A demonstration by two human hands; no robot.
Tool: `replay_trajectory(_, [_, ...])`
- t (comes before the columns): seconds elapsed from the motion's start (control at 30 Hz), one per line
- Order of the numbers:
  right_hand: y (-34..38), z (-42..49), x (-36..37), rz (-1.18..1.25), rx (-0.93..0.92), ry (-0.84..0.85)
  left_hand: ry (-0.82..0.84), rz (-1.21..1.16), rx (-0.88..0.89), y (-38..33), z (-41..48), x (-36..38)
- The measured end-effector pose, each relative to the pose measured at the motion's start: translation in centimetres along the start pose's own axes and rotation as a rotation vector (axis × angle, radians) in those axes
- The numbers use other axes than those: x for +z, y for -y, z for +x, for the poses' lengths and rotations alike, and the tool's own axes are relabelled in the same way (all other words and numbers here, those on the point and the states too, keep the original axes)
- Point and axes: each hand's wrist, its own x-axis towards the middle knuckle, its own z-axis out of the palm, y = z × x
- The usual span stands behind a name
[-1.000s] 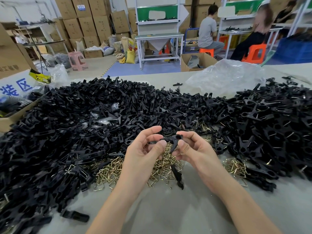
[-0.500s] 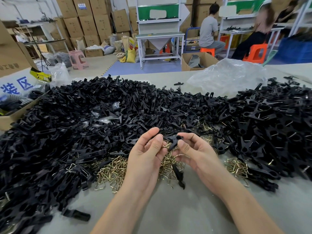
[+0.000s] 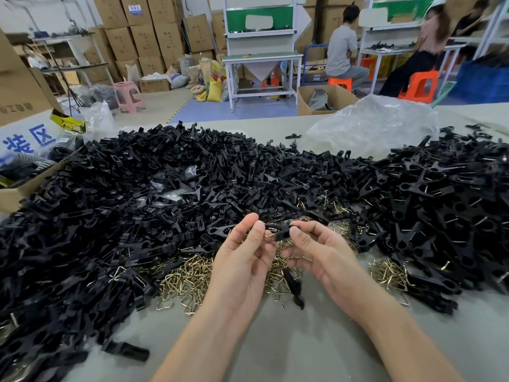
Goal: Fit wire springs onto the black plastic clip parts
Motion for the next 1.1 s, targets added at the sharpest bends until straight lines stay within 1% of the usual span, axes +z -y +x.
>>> replay_trajectory(0.2, [-0.1,-0.1,0.0,-0.041,-0.019,0.002,-0.008,-0.081,-0.083,-0.4,0.0,0.0])
replay_trajectory(0.3, [0.0,-0.2,0.1,-0.043,-0.032,0.009,-0.002,-0.065,-0.106,-0.7,-0.1,-0.1])
replay_trajectory(0.37, [0.1,-0.3,0.1,-0.038,-0.037,0.016,-0.002,-0.004,-0.068,-0.6,-0.1,-0.1])
replay_trajectory(0.5, [0.3,-0.3,0.1,-0.033,-0.045,0.010,-0.011,0.181,0.090,-0.3,0.1,-0.2])
replay_trajectory(0.6, [0.3,-0.3,0.1,-0.040,-0.039,0.018,0.008,0.246,0.122,-0.7,0.2,-0.3])
replay_trajectory(0.7, [0.3,-0.3,0.1,-0.048,-0.034,0.023,0.028,0.236,0.068,-1.0,0.3,-0.6])
replay_trajectory(0.83, [0.3,-0.3,0.2,-0.033,-0.035,0.013,0.037,0.104,-0.060,-0.9,0.3,-0.6])
replay_trajectory(0.93, [0.2,-0.5,0.2,-0.027,-0.044,0.035,0.025,0.057,-0.073,-0.7,0.3,-0.6])
replay_trajectory(1.0, [0.2,-0.5,0.2,-0.035,-0.055,0.043,0.032,0.111,-0.046,-0.5,0.2,-0.5])
replay_trajectory(1.1, [0.3,-0.6,0.2,-0.009,-0.057,0.043,0.079,0.336,0.072,0.0,0.0,-0.4])
